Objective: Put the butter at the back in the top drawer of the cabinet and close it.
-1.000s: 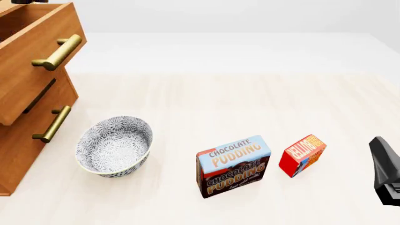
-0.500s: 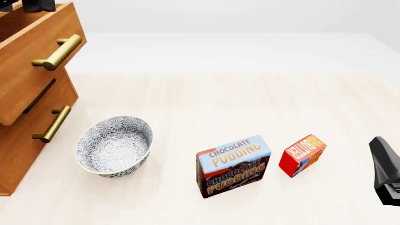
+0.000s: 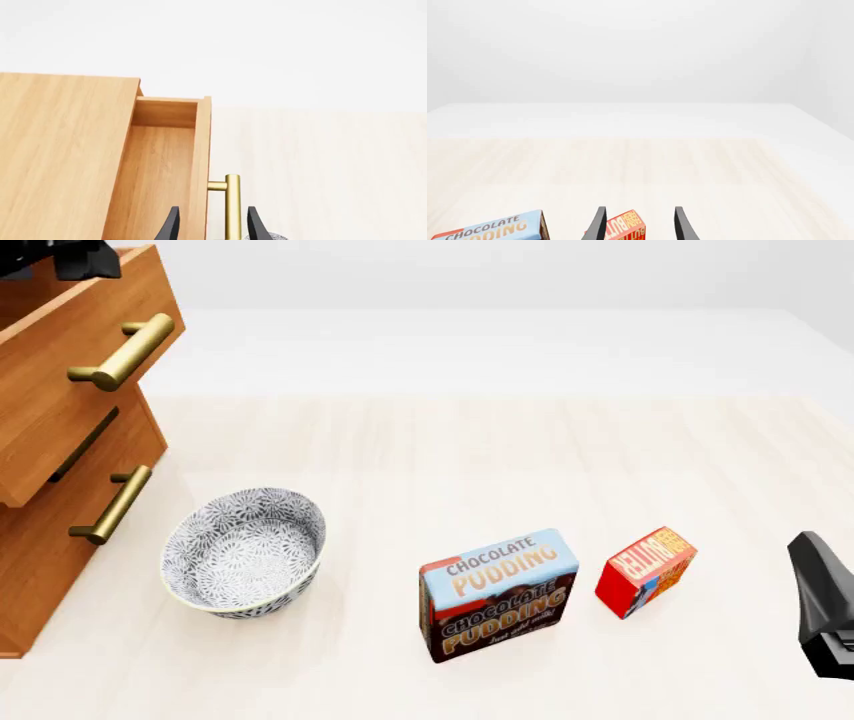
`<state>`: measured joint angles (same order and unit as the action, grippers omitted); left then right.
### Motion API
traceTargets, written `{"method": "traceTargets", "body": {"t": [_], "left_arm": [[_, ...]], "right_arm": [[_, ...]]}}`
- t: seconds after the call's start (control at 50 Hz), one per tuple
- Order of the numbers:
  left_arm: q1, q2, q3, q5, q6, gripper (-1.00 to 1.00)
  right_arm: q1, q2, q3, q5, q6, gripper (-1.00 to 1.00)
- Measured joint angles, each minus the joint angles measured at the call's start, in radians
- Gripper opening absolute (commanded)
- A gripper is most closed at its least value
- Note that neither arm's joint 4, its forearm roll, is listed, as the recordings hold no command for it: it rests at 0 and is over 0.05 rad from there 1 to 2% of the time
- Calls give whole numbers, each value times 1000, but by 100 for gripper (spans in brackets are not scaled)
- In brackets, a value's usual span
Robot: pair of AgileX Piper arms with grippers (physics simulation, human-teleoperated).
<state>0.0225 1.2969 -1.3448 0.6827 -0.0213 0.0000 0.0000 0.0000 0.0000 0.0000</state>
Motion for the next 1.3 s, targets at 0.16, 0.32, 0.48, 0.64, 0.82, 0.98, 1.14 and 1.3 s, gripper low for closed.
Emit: {"method": "traceTargets", "body": {"t": [0.16,0.32,0.48,0.64,0.82,0.98,1.14,1.3], "left_arm": [[2,8,13,-11,-3,100],[7,18,23,-24,-4,100],[10,29,33,-36,-6,100],[12,42,46,-51,-11,100],[9,60,60,-67,-19,100],[5,76,72,-81,-24,100],[2,85,80,-93,-29,100],[1,83,84,-101,-33,100]], "right_arm": [[0,0,0,0,0,100],[0,0,0,0,0,100],[0,0,0,0,0,100],[0,0,0,0,0,100],[0,0,0,0,0,100],[0,0,0,0,0,100],[0,0,0,0,0,100],[0,0,0,0,0,100]]}}
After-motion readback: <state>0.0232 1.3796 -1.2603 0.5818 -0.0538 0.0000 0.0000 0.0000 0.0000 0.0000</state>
